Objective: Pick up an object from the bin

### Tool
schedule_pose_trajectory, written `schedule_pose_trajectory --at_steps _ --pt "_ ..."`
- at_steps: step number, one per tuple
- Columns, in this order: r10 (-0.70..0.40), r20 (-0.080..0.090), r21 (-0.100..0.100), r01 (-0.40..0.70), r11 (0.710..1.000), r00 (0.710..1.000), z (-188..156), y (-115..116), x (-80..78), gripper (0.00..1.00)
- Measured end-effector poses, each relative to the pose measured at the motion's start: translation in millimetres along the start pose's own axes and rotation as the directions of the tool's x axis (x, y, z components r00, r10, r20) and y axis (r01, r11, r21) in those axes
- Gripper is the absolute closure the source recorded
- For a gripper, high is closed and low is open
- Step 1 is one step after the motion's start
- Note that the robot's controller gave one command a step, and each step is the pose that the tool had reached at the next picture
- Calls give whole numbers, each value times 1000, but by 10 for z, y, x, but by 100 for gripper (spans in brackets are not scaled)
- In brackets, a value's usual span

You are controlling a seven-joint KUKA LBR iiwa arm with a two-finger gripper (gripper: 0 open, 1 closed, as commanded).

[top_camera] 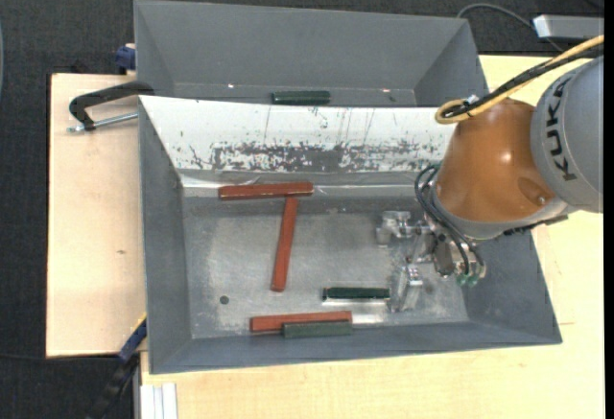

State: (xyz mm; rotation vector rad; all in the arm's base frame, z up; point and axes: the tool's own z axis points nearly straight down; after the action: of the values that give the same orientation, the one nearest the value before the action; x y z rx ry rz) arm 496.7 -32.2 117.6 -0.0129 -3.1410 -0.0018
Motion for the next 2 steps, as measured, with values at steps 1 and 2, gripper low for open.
schedule_pose_trajectory --at_steps 1,2 --pt "294 2 -1 -294 956 956 459 95 -4 100" --pt "294 2 -1 -294 956 956 459 95 -5 100"
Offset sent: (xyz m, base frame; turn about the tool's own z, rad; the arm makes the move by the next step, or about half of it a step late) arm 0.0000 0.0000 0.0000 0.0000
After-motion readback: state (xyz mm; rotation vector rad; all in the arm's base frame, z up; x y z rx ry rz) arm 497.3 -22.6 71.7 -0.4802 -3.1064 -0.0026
